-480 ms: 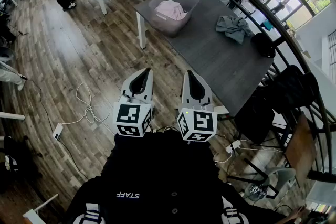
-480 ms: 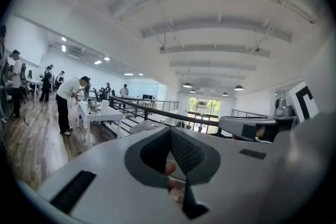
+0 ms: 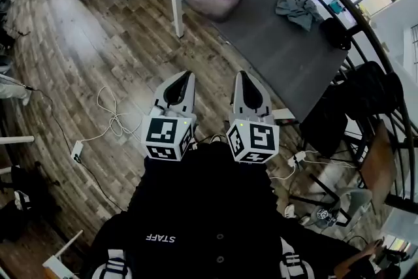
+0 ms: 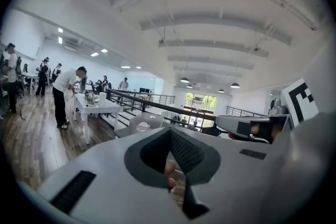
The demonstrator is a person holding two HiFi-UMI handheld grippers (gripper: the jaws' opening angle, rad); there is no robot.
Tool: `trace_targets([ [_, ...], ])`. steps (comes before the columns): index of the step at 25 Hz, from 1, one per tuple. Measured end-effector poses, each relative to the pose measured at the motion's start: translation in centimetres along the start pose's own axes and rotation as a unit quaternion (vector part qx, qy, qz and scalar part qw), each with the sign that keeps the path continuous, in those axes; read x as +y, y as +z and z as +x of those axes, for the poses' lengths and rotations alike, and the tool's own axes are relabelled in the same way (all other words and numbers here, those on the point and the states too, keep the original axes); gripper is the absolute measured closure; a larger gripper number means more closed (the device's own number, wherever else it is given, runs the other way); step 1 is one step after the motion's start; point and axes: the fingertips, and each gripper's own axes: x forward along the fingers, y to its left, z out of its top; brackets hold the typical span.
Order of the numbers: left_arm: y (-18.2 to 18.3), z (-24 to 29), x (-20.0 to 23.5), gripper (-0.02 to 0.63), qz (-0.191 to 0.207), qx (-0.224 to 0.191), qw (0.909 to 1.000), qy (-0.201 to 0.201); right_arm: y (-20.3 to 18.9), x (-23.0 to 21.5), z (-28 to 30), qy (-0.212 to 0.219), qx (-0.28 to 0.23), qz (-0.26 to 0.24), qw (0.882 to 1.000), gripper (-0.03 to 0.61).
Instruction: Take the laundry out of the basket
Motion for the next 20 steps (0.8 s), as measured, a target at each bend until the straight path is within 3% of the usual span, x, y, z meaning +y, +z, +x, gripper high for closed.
trace_targets([
  [7, -3.3, -0.5, 2.1, 0.614, -0.021, 0.036, 0.9991, -0.008, -3.1, 0.7, 0.4, -0.016, 0.038, -0.013, 0.999, 0.565],
  [20, -3.4, 0.4, 6.7, 0.614, -0.036, 0.035, 0.9986, 0.016, -3.2, 1.1, 4.4, -0.016, 0.05, -0.029, 0.998, 0.565],
])
